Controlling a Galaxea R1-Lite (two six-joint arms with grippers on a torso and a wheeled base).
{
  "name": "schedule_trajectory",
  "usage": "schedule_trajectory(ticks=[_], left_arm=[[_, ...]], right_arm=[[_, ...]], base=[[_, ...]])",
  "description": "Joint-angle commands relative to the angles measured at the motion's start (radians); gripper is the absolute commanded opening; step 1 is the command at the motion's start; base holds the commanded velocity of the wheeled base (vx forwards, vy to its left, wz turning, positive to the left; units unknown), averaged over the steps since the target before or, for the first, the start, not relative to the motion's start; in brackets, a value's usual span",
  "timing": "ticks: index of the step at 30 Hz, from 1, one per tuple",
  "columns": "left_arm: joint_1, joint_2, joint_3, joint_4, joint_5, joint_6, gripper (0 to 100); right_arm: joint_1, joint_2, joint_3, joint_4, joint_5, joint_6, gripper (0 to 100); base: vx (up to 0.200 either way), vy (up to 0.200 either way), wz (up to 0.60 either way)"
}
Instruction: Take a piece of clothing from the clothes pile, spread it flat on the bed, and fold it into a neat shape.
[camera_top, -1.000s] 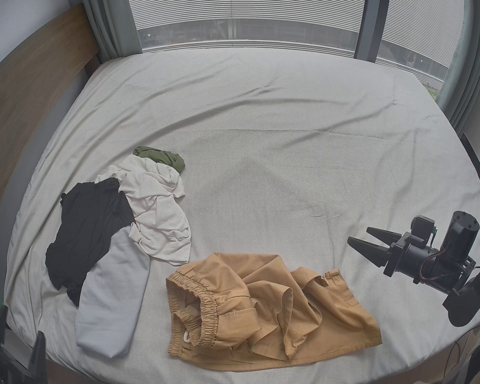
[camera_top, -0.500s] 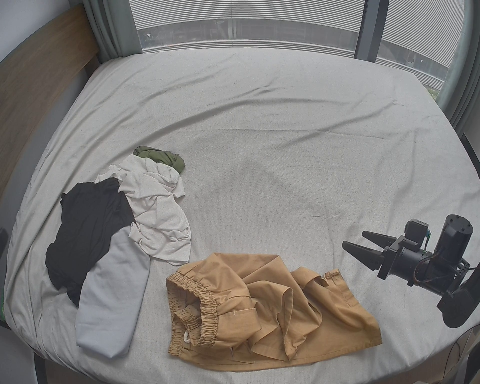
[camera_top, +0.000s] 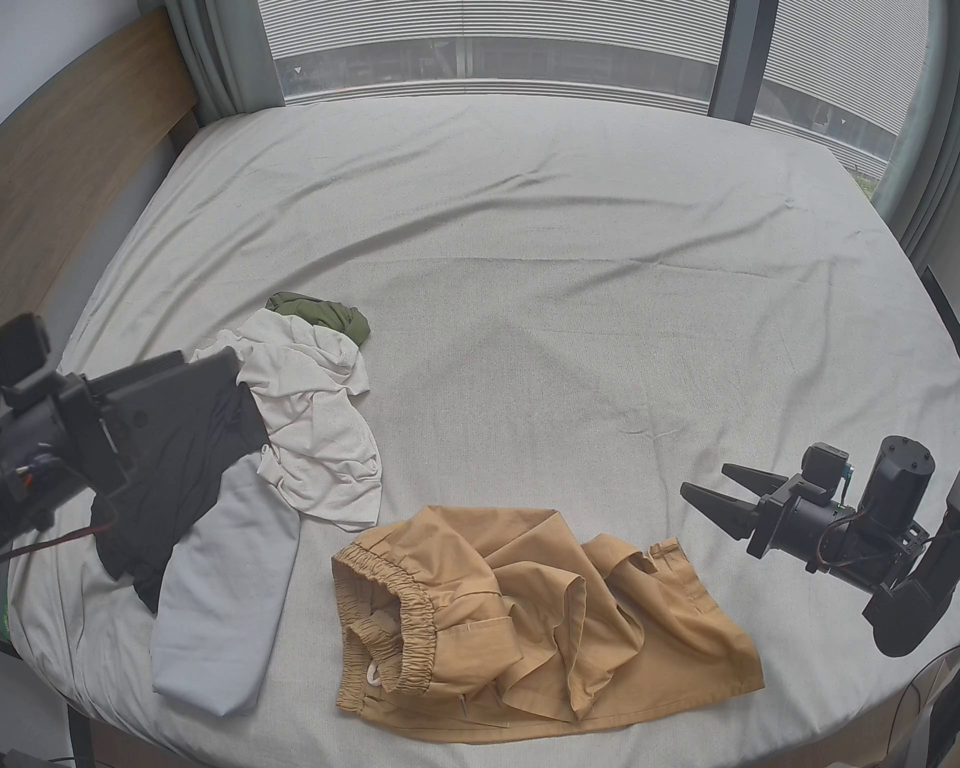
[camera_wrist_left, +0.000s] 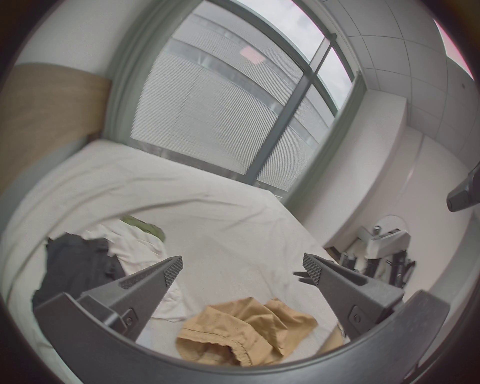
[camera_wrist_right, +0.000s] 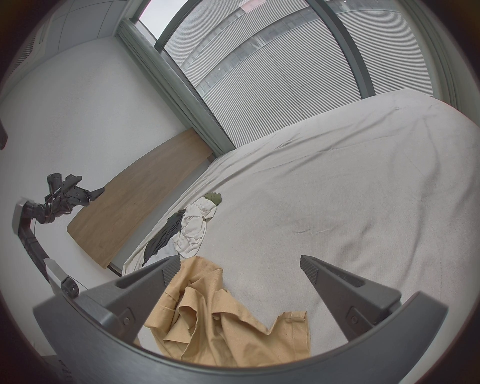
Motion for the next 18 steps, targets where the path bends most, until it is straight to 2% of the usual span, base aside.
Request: schedule_trajectory(ticks=[1, 6, 16, 18], left_arm=[[-0.025, 0.11, 0.003, -0.006, -0.029, -0.026, 100], [-0.033, 0.1, 0.077, -0.014, -0.03, -0.071, 100], [-0.034, 0.083, 0.146, -0.006, -0.032, -0.072, 100], [-0.042, 0.084, 0.197, -0.009, -0.035, -0.069, 100]], right_arm=[[-0.005, 0.018, 0.0, -0.004, -0.001, 0.0, 100], [-0.019, 0.03, -0.003, -0.004, -0.001, 0.0, 100], [-0.013, 0.058, -0.002, -0.004, -0.001, 0.0, 100], [-0.015, 0.069, -0.002, -0.006, -0.001, 0.0, 100]], base=[[0.0, 0.0, 0.0], [0.0, 0.0, 0.0], [0.0, 0.0, 0.0], [0.0, 0.0, 0.0]])
